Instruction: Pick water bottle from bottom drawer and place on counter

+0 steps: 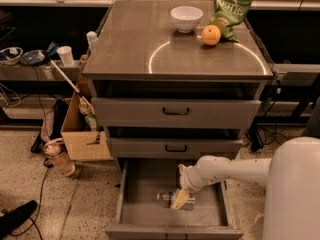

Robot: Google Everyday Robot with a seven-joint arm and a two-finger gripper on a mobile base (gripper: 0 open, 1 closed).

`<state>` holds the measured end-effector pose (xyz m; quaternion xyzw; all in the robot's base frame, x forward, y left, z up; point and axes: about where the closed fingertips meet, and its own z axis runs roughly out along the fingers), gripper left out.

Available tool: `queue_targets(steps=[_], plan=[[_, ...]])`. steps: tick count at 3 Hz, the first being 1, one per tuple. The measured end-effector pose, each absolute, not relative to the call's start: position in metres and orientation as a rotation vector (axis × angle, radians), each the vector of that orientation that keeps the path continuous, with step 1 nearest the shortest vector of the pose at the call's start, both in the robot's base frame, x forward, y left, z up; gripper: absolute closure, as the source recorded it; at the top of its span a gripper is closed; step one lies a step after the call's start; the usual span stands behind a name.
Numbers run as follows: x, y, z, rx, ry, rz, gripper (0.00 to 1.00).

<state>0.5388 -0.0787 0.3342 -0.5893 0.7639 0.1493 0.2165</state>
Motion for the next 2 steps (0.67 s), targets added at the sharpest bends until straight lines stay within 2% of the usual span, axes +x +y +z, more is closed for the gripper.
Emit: queue_targets(steps=[2], plan=[[0.5406, -0.0729, 0.3256, -1.661, 2.104, 0.352, 0.0]])
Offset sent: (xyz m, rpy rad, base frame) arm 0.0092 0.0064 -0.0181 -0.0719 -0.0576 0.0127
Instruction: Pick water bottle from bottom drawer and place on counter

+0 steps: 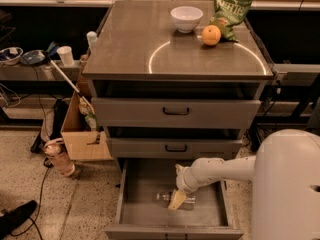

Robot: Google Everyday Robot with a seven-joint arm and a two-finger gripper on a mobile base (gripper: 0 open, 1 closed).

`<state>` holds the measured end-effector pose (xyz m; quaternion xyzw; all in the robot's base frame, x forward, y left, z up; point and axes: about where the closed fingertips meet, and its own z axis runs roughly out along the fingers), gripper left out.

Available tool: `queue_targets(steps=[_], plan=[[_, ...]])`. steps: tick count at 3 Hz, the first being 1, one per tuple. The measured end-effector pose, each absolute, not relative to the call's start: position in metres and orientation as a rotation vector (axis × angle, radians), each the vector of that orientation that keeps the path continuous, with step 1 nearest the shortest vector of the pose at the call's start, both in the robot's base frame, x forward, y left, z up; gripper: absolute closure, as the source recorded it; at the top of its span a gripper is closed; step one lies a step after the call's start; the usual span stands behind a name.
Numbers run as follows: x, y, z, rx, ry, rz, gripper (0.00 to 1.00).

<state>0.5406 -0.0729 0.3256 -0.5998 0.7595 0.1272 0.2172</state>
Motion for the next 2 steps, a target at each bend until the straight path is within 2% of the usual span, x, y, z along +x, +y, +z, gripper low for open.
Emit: queue_targets(steps=[2], plan=[[0.547, -0.07, 0.288, -1.698, 2.16, 0.321, 0.0]])
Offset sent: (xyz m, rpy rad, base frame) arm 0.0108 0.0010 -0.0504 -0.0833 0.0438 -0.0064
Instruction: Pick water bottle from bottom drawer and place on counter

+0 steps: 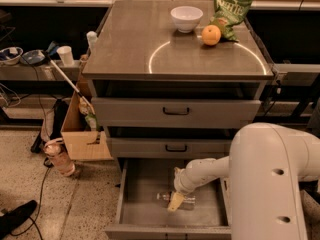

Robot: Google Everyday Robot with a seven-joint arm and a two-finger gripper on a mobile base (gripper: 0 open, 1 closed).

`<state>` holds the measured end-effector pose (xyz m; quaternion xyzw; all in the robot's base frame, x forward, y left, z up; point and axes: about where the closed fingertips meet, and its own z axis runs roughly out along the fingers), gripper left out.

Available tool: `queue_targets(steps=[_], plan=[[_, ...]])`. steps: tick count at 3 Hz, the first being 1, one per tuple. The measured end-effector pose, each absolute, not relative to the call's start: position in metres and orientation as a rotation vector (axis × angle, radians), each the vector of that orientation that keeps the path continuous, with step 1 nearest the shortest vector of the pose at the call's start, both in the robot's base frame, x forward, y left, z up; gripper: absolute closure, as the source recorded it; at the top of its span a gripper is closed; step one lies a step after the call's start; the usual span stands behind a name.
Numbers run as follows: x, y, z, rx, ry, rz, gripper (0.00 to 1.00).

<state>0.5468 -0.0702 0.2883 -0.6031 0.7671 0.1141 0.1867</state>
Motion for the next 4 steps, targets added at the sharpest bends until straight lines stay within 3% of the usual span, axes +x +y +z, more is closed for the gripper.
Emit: queue_targets(steps=[4], plan=[[0.549, -0.085, 0.238, -1.683, 2.299, 0.291, 0.0]])
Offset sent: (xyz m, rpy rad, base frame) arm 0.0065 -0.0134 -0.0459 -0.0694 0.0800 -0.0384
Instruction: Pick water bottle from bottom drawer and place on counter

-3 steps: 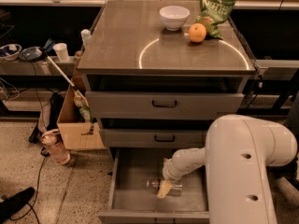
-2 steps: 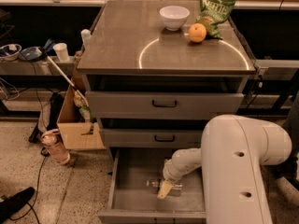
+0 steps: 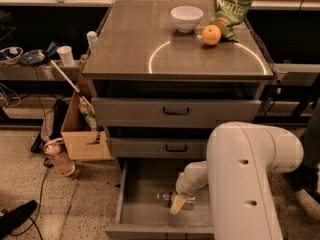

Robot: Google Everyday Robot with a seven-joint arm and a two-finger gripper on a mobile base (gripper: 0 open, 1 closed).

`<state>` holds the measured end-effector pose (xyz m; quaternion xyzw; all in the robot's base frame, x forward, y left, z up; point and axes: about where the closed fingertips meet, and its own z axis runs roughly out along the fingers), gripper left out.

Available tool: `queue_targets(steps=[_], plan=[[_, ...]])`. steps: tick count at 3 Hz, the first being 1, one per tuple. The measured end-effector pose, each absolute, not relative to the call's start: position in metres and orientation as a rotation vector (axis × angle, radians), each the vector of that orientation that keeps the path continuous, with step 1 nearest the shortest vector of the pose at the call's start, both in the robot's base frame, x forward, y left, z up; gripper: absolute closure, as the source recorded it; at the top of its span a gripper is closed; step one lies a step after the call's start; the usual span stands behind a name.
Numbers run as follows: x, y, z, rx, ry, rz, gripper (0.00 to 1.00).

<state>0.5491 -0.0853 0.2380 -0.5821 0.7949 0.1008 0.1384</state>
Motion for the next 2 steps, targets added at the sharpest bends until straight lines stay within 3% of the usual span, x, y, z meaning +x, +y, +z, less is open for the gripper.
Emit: queue_targets(steps=[2], plan=[[0.543, -0.09, 0.196, -1.655, 2.387, 0.288, 0.0]])
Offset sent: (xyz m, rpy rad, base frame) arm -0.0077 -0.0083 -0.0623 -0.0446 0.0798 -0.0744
